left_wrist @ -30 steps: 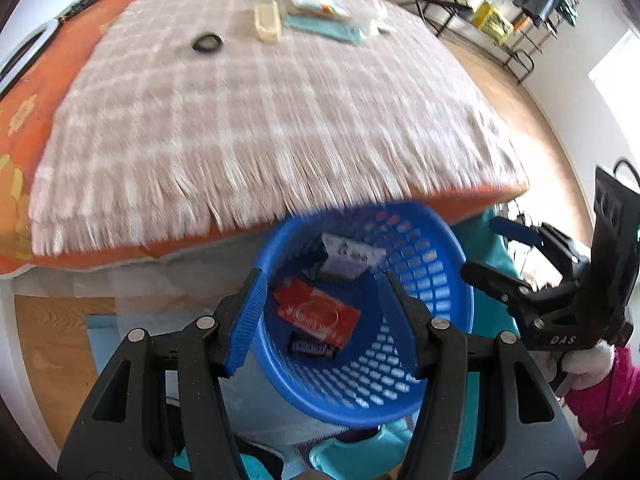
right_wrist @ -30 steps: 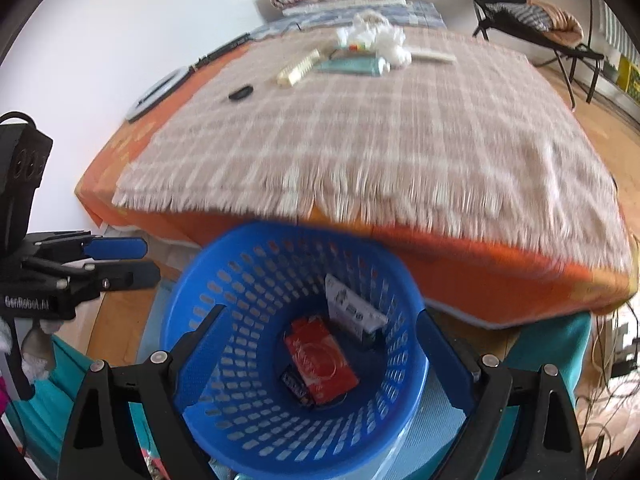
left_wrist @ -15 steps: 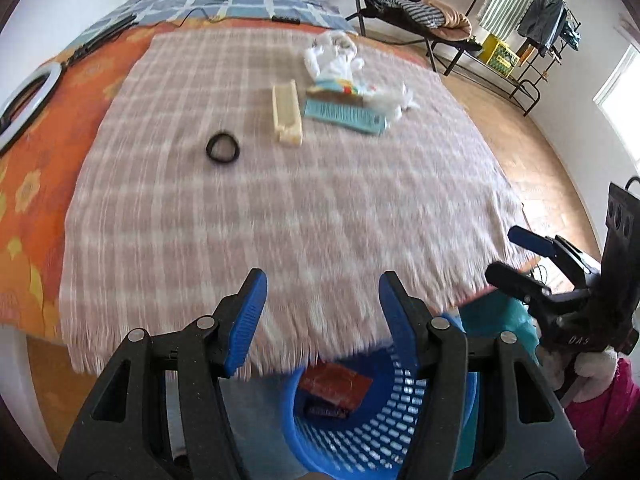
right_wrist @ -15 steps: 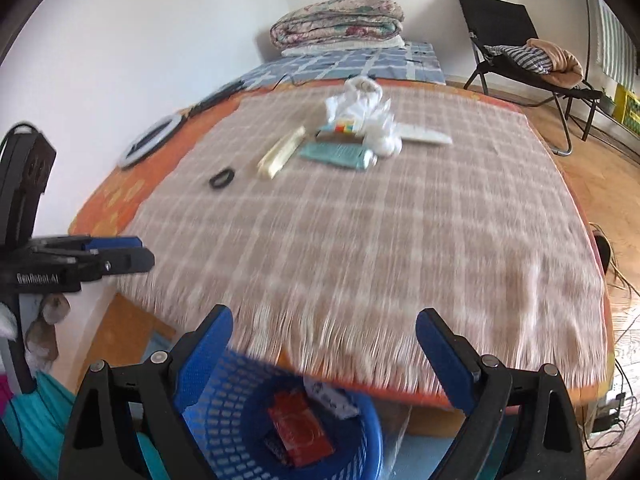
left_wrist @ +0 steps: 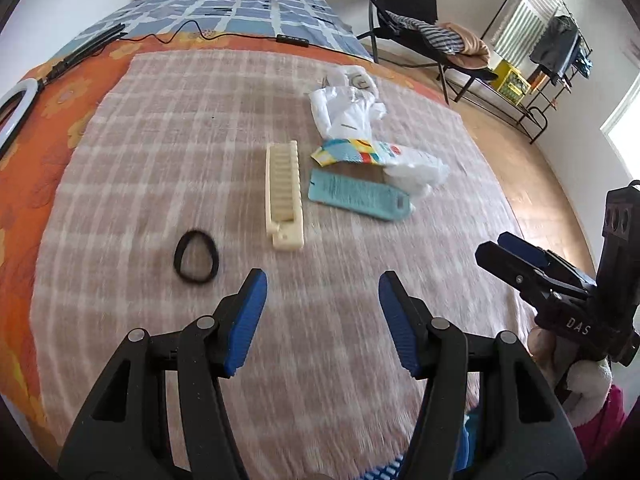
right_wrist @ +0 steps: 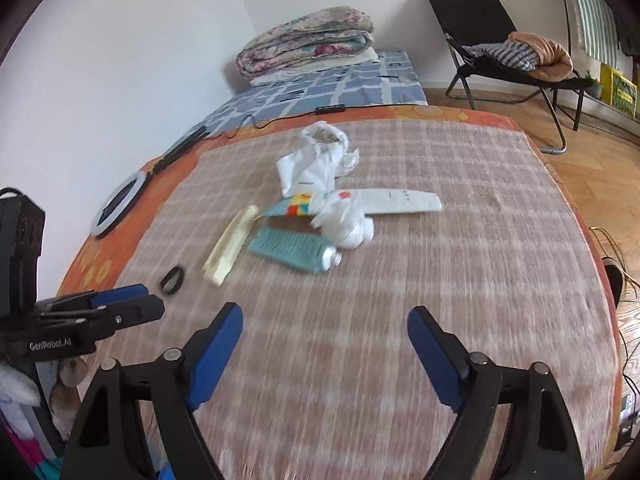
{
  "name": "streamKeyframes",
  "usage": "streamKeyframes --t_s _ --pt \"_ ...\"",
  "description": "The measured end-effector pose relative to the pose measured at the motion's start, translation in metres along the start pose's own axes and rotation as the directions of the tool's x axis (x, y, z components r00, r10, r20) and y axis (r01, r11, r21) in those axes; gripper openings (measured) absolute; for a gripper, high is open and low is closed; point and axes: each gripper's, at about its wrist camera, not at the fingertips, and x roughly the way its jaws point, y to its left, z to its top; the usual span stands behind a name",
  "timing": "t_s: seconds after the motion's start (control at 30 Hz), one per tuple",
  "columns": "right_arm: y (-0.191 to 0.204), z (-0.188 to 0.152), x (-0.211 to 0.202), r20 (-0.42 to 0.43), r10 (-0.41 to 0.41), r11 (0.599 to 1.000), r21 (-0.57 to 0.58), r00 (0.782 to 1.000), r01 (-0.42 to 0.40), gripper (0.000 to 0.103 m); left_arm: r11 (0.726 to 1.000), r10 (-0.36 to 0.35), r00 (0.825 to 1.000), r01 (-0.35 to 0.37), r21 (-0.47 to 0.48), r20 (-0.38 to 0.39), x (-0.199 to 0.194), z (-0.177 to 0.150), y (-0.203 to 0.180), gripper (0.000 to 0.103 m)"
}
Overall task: Collect trash
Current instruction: 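Move both tools back over the blanket toward the remaining items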
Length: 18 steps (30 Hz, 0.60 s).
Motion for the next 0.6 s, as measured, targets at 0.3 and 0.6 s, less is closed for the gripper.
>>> streamKeyframes --t_s 0.3,0.6 --pt "-0.018 0.025 0.056 -0.030 0.023 0.998 0.059 0.999 -0.022 0.077 0.999 0.025 1.000 -0.025 -0.040 -0.015 0.038 0.024 0.019 0.060" --pt "-0.021 0.044 0.094 -0.054 0.025 0.997 0.075 0.998 -0.020 0.067 0.999 0.020 0.999 -0.022 -0.041 -0.039 0.063 0.035 0.024 0.060"
